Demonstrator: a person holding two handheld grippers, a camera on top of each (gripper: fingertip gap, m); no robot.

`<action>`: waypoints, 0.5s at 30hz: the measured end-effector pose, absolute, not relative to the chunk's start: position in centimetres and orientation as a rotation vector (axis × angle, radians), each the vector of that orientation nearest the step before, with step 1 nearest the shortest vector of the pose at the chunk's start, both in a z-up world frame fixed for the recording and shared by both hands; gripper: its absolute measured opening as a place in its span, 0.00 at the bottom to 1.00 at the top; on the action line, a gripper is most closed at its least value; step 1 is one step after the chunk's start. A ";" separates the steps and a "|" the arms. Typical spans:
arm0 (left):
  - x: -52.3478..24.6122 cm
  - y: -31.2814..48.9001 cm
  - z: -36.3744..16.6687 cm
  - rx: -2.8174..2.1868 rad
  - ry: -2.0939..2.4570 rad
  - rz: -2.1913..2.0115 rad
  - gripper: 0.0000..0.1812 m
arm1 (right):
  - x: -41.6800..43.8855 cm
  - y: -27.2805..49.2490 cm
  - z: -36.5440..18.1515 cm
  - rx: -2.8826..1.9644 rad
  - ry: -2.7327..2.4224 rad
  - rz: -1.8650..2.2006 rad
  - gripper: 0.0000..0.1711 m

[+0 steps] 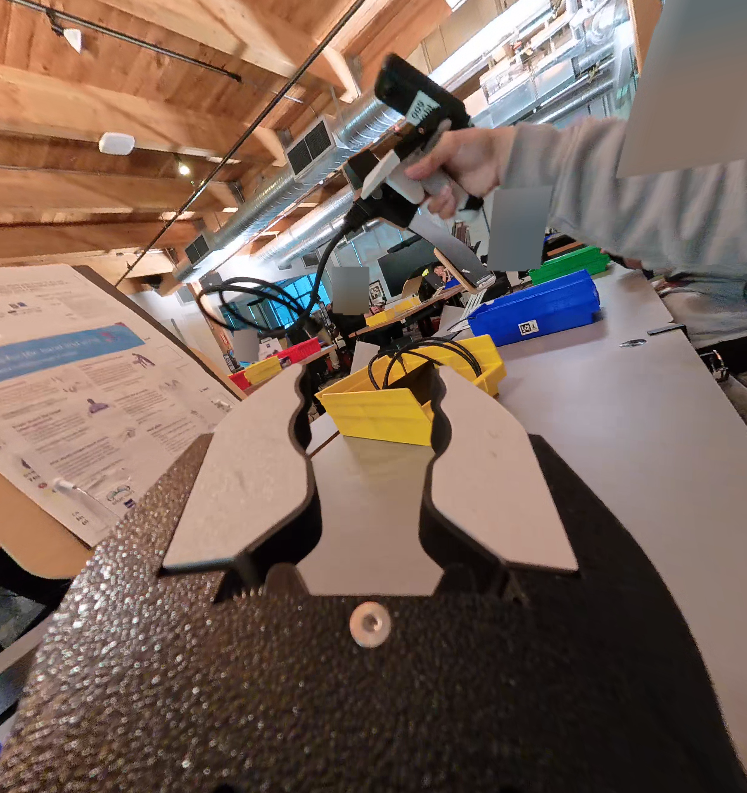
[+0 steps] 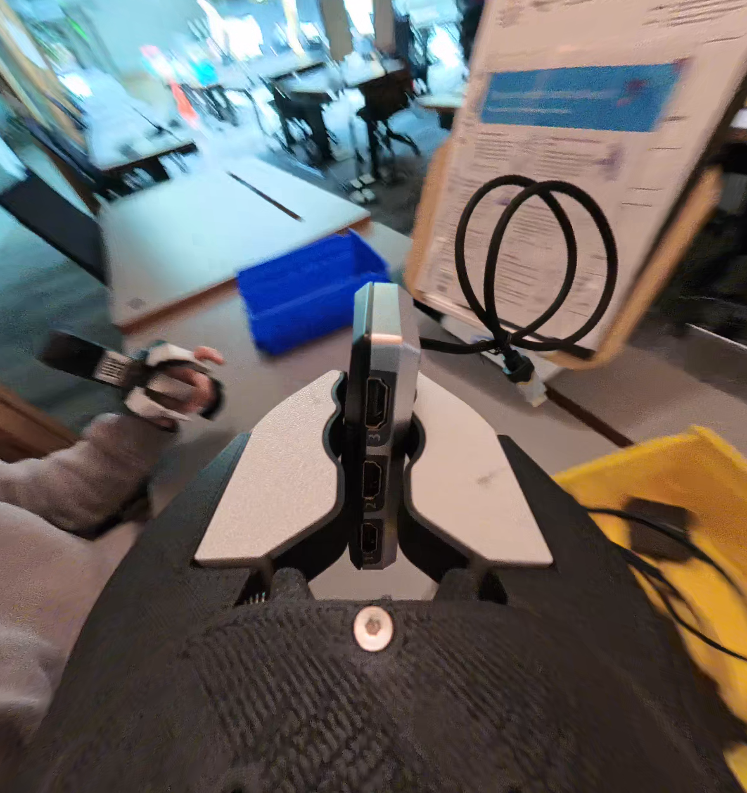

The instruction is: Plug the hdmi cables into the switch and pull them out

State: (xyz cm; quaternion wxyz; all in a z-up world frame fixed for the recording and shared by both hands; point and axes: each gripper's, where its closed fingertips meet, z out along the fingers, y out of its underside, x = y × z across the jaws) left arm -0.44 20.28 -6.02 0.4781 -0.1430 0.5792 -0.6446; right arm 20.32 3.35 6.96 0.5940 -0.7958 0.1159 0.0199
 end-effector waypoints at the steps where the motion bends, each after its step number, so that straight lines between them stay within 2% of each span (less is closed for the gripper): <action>1: -0.2 20.2 -6.3 -0.356 1.423 -1.572 0.29 | 22.2 2.2 7.4 -1.907 0.284 0.002 0.13; 7: 0.6 20.4 -7.4 -0.410 1.436 -1.611 0.28 | 31.6 -2.2 7.6 -2.143 0.381 -0.062 0.13; 15: 1.0 20.7 -8.1 -0.469 1.440 -1.689 0.27 | 39.4 -4.2 2.2 -2.460 0.448 -0.059 0.14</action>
